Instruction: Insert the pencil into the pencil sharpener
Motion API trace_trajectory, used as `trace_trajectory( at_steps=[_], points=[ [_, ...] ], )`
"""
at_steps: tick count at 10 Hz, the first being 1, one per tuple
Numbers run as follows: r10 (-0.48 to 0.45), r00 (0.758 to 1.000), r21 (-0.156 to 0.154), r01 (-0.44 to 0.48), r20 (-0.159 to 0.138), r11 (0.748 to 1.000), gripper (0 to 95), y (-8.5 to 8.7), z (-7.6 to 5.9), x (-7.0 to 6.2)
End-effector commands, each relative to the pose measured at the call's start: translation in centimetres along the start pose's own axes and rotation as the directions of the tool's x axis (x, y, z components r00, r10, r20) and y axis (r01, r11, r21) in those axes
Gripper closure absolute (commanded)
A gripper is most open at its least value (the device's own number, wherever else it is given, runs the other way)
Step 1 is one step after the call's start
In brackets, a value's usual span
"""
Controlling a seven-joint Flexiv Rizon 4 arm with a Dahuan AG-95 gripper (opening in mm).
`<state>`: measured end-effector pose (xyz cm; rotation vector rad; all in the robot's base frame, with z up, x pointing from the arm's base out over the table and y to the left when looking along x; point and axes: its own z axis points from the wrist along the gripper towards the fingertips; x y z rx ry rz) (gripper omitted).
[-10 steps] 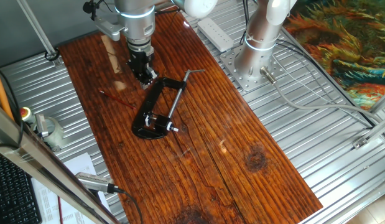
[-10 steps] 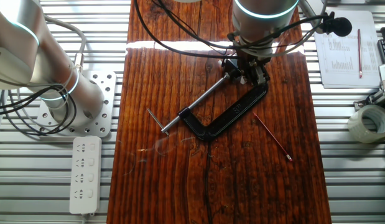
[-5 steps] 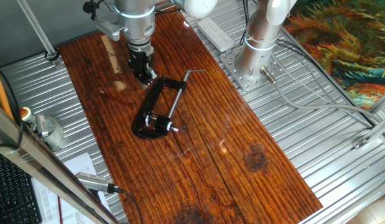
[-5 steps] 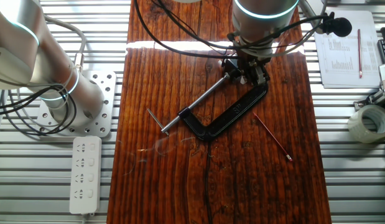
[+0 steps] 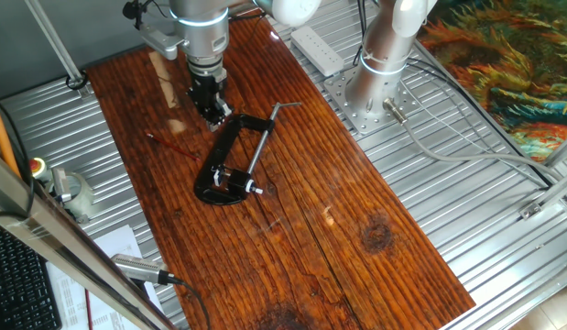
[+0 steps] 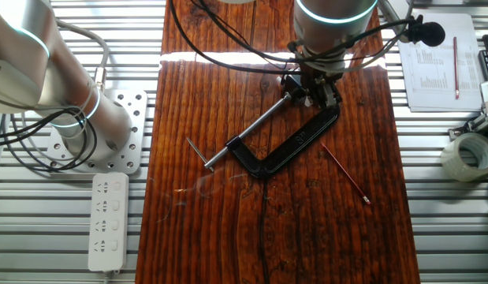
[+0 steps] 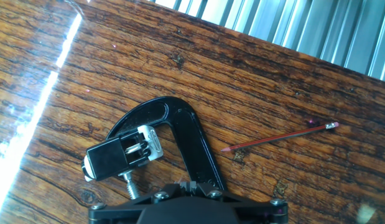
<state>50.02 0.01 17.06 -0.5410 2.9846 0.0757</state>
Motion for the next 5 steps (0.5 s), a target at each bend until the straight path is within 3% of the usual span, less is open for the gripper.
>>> trace_trajectory(
  at_steps=[1, 4, 5],
  points=[
    [-0.031, 1.000, 0.000, 0.031, 0.000, 1.000, 95.0, 0.00, 0.02, 0.00],
    [-0.065, 0.998, -0.001, 0.065, -0.007, 0.998, 95.0, 0.00, 0.03, 0.00],
    [-0.117, 0.993, -0.007, 0.117, -0.014, 0.993, 95.0, -0.04, 0.14, 0.08]
  ],
)
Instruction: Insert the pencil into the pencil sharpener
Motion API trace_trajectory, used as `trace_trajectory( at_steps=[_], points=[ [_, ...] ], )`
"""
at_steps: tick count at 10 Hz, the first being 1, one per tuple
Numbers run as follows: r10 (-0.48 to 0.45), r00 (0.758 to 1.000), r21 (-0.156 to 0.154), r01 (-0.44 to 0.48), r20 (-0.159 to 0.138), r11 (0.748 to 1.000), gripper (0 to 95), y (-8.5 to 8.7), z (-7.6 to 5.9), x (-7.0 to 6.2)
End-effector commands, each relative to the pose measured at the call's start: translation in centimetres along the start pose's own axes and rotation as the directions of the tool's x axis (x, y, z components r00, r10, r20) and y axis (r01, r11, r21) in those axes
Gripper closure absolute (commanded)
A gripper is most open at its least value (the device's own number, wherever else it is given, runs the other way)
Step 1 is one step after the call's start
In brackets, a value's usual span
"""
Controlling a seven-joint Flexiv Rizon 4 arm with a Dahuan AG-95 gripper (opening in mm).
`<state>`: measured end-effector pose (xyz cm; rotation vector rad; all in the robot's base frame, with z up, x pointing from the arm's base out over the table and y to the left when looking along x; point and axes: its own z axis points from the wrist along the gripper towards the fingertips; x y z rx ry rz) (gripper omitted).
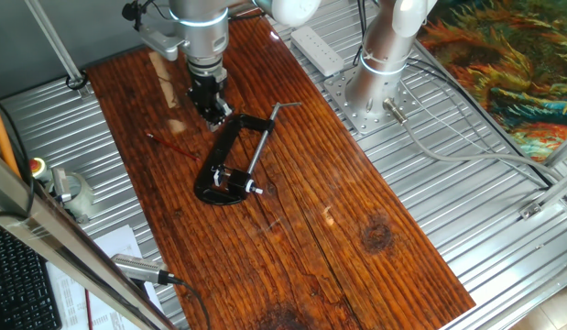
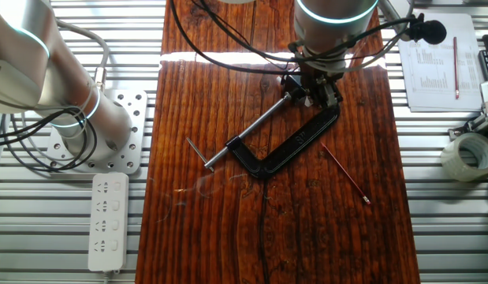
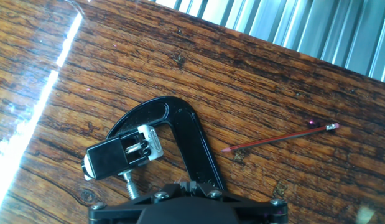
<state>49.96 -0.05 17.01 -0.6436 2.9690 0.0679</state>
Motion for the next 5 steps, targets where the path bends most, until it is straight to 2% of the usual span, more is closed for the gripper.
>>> trace_trajectory(
  at_steps=[1, 2, 3, 4, 5],
  points=[
    [-0.145, 0.989, 0.001, 0.145, -0.006, 0.989, 95.0, -0.2, 0.4, 0.2],
    [-0.267, 0.964, 0.006, 0.267, 0.000, 0.964, 95.0, -0.6, 1.0, 0.5],
    [-0.378, 0.926, 0.005, 0.378, 0.009, 0.926, 95.0, -1.4, 1.9, 0.9],
    [-0.422, 0.906, 0.000, 0.422, 0.016, 0.907, 95.0, -2.1, 2.5, 1.1],
    [-0.504, 0.863, 0.003, 0.504, 0.012, 0.863, 95.0, -3.2, 3.2, 1.4]
  ],
)
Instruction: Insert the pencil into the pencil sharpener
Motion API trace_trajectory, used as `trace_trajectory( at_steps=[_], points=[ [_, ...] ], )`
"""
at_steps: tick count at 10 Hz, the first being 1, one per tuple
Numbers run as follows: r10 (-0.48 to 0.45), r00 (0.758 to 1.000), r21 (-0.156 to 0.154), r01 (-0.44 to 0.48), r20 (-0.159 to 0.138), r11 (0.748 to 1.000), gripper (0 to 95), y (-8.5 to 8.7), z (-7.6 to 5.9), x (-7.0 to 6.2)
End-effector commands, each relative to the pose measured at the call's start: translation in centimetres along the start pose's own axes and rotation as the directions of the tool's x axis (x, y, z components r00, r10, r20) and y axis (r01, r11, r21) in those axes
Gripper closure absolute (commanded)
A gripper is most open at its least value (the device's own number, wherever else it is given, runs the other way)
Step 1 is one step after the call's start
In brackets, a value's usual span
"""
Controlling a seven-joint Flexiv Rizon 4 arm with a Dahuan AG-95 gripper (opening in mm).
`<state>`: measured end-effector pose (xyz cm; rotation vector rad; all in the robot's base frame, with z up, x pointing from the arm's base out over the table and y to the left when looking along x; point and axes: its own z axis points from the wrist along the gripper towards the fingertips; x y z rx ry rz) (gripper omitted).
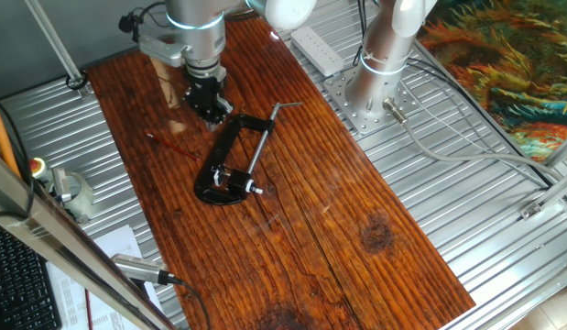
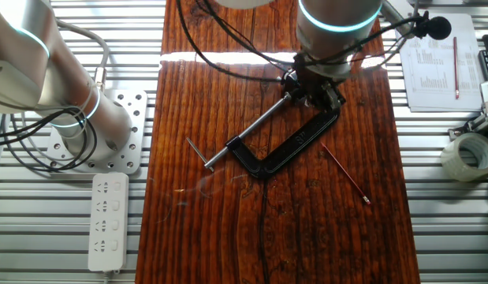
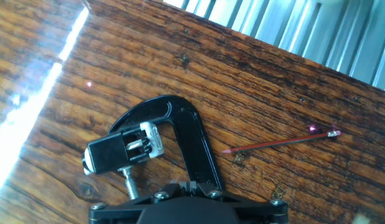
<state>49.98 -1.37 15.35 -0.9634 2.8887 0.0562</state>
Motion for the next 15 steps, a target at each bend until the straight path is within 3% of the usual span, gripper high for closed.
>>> trace_trajectory(
  at_steps=[1, 2, 4, 5, 6, 7, 8, 9, 12, 15],
  points=[
    [-0.449, 0.893, 0.023, 0.449, -0.007, 0.893, 95.0, -2.9, 2.0, 1.1],
    [-0.520, 0.854, 0.027, 0.521, -0.019, 0.853, 95.0, -3.4, 2.2, 1.2],
    [-0.578, 0.816, 0.034, 0.578, -0.026, 0.815, 95.0, -3.7, 2.4, 1.4],
    [-0.590, 0.806, 0.015, 0.590, 0.051, 0.807, 95.0, -3.8, 2.5, 1.3],
    [-0.594, 0.802, -0.005, 0.596, 0.067, 0.803, 95.0, -3.9, 2.4, 1.1],
    [-0.575, 0.818, 0.005, 0.575, -0.007, 0.818, 95.0, -3.9, 2.4, 1.0],
    [-0.527, 0.847, 0.038, 0.530, -0.071, 0.847, 95.0, -3.8, 2.4, 1.1],
    [-0.516, 0.849, 0.059, 0.524, -0.111, 0.850, 95.0, -3.9, 2.4, 1.1],
    [-0.618, 0.776, -0.002, 0.623, -0.129, 0.782, 95.0, -4.2, 2.1, 0.5],
    [-0.675, 0.720, -0.003, 0.683, -0.161, 0.730, 95.0, -4.1, 2.1, 0.6]
  ],
)
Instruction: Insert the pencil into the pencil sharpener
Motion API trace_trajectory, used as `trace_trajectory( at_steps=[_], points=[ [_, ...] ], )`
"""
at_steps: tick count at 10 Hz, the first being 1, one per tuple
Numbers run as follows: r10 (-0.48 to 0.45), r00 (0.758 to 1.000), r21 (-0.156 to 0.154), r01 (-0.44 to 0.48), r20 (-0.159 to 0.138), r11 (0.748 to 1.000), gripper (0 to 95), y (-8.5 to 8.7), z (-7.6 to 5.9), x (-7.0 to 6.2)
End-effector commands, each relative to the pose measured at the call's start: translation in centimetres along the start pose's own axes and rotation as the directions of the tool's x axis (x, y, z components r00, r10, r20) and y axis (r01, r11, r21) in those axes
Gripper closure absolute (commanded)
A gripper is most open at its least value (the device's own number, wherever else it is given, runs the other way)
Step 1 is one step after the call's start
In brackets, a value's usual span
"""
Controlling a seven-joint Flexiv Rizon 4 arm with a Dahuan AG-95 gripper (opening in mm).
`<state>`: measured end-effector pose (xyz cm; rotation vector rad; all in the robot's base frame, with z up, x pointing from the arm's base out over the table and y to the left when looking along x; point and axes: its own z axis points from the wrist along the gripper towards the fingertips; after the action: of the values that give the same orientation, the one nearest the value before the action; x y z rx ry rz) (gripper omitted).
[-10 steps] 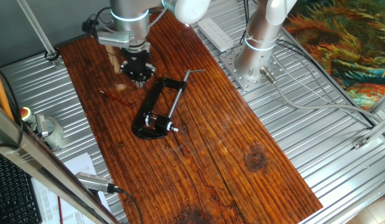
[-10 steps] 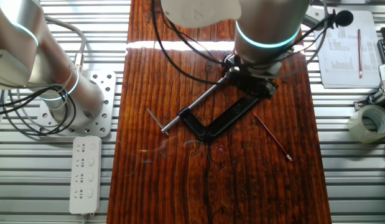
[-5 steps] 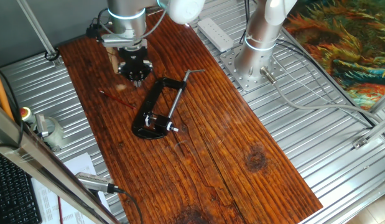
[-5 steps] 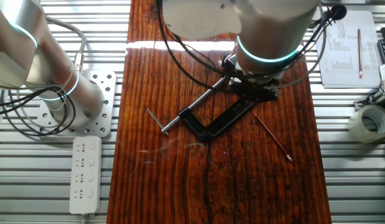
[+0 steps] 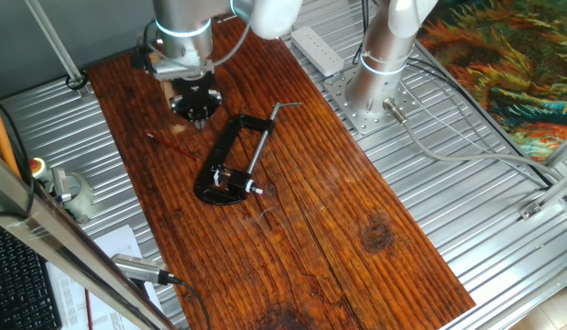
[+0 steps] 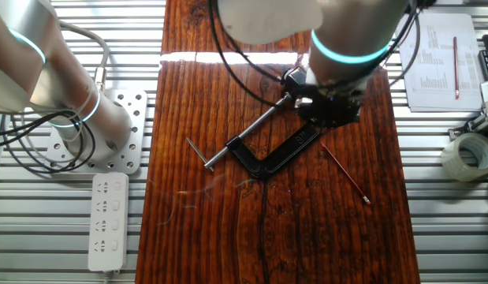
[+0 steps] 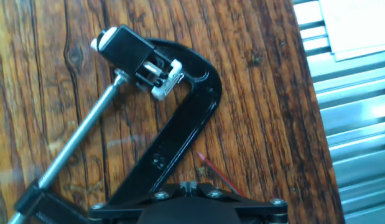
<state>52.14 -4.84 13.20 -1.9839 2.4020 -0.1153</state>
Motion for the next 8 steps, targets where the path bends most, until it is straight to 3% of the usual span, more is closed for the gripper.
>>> trace_trajectory(
  at_steps=[1, 4, 6, 7, 8],
  points=[
    [-0.028, 0.998, -0.006, 0.028, -0.057, 1.000, 95.0, 0.08, 0.13, 0.07],
    [-0.022, 0.998, 0.026, 0.023, -0.054, 0.999, 95.0, 0.03, 0.11, 0.06],
    [-0.092, 0.996, 0.006, 0.092, -0.004, 0.996, 95.0, -0.14, 0.00, 0.06],
    [-0.169, 0.985, -0.005, 0.169, 0.018, 0.986, 95.0, -0.12, -0.10, 0.32],
    [-0.207, 0.978, -0.005, 0.207, 0.001, 0.978, 95.0, -0.10, -0.09, 0.60]
  ],
)
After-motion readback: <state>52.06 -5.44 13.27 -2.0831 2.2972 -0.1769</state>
